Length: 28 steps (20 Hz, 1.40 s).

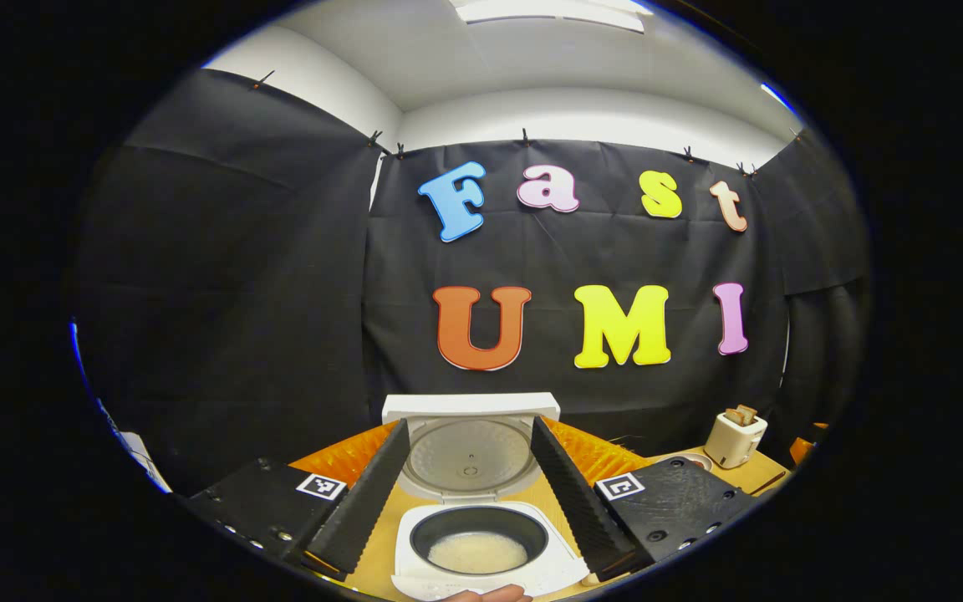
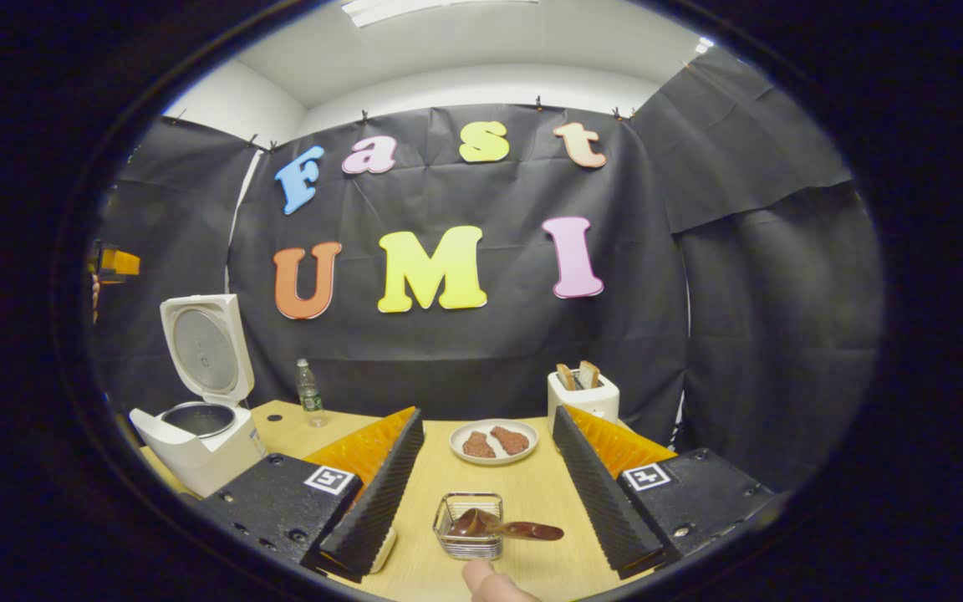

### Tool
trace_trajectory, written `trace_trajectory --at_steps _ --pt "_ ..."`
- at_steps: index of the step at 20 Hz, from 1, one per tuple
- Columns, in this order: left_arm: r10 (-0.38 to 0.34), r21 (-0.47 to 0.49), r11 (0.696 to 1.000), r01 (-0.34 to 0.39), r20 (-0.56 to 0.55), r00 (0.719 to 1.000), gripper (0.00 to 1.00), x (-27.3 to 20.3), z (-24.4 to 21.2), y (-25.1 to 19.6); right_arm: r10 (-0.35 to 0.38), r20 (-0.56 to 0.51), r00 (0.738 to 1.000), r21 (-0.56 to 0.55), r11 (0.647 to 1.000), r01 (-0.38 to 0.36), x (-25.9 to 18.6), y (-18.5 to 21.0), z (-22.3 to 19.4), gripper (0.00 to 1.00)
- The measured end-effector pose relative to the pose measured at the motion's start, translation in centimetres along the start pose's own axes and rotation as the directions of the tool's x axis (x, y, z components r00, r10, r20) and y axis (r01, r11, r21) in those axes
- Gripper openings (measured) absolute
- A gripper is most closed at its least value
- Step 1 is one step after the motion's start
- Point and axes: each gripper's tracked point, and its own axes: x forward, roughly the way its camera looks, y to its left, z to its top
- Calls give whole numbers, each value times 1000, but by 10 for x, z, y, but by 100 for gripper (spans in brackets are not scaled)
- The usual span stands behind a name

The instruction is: Close the left gripper, press the button to open the rice cooker; take a wooden spoon from the chopstick holder with the right hand, scoop a spoonful of rice and pour it into the rice cooker, then put the wooden spoon back into the chopstick holder.

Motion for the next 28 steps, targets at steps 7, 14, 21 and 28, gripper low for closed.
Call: trace_trajectory --at_steps 7,14,21,28 --pt "6 -54 999 -5 27 1000 94 87 19 4 48 20 999 14 999 -49 -24 15 10 100" --pt "-6 -54 999 3 -46 999 94 160 -11 -9 70 53 996 34 997 -72 -47 26 8 100" --pt "51 -15 999 -52 -74 996 94 209 -40 -7 39 36 999 94 995 -42 -56 7 -3 96" --pt "88 42 996 -81 -190 978 100 217 -71 0 64 29 998 155 986 -68 -73 5 -6 100"
